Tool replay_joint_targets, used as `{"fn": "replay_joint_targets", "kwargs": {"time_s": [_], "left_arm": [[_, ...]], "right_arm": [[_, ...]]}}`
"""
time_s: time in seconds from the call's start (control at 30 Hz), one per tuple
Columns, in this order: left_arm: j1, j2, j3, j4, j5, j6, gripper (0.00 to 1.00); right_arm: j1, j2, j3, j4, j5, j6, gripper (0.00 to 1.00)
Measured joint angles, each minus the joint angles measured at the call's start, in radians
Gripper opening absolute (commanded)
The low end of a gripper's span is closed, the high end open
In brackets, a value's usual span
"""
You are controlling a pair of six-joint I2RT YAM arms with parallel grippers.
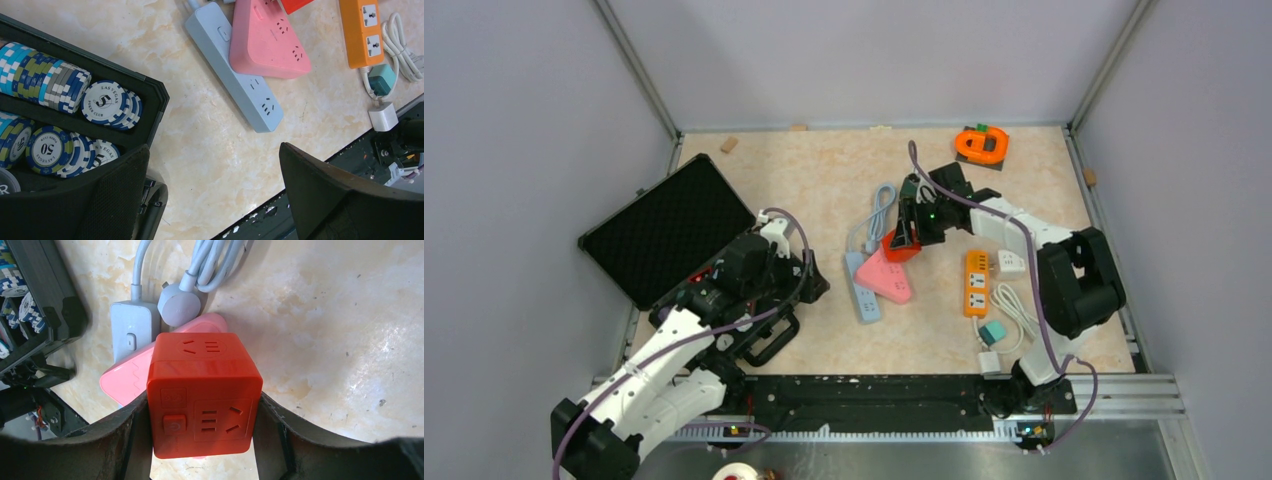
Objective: Insert the plug
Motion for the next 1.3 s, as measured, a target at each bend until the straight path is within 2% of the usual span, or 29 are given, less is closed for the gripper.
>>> {"fn": "replay_joint_targets", "kwargs": {"time_s": [0.07,0.17,0.27,0.37,0.57,0.9,1.3], "left_arm": [[0.0,0.006,0.0,0.002,0.001,-0.002,0.98],[0.0,0.038,0.0,0.023,0.019,-0.009,0.92],[0.0,0.097,0.0,0.065,0.059,-0.022,0.85],[0.0,0.18,0.002,0.113,0.102,-0.055,0.83],[-0.018,0.356,0.014,0.206,0.126,-0.133,0.86],[-0.036,0.521,0.014,0.415,0.105,-0.254,0.86],[-0.056,0.686,0.019,0.592,0.094,-0.352,0.66]], "right_arm": [[0.0,0.007,0.009,-0.005,0.0,-0.002,0.0],[0.0,0.012,0.014,-0.011,0.001,0.0,0.0],[0.001,0.019,0.025,-0.021,0.005,0.002,0.0],[0.01,0.029,0.042,-0.038,0.015,0.004,0.0],[0.028,0.052,0.086,-0.074,0.046,0.006,0.0],[0.062,0.075,0.116,-0.071,0.097,0.016,0.0],[0.076,0.058,0.055,0.023,0.11,0.033,0.0]]}}
